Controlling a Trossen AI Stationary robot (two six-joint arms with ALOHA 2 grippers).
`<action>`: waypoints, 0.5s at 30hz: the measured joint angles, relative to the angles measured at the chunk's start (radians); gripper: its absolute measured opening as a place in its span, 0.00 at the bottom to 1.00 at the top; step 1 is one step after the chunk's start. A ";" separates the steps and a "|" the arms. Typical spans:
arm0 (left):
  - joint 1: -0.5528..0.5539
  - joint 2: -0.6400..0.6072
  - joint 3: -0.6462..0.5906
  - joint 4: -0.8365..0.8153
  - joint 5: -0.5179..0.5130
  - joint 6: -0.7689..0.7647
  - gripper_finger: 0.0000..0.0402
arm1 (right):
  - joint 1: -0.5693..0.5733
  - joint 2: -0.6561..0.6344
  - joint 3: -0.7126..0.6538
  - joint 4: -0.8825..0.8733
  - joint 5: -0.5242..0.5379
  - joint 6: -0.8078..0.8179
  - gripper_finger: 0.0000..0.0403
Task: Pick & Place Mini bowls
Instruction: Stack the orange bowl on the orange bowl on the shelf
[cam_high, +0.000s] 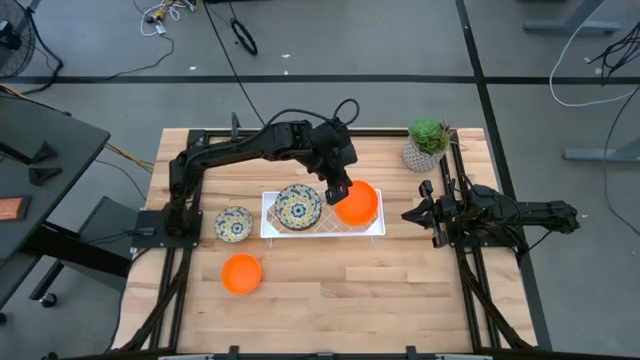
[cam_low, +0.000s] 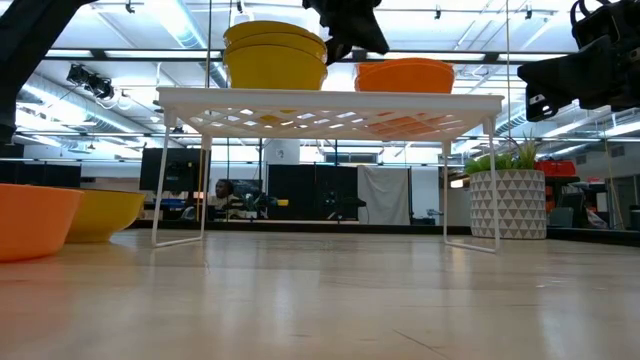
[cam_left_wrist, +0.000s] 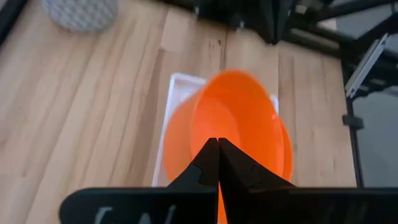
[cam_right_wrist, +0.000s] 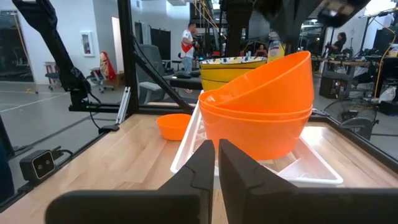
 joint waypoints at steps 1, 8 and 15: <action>0.001 -0.002 0.007 0.006 -0.005 -0.002 0.01 | 0.000 0.000 0.000 0.000 0.000 0.000 0.07; 0.007 -0.004 0.026 -0.024 -0.036 0.015 0.10 | 0.000 0.000 0.000 0.000 0.000 0.000 0.07; -0.003 -0.004 0.019 -0.034 -0.051 0.022 0.33 | 0.000 0.000 0.000 0.000 0.000 0.000 0.07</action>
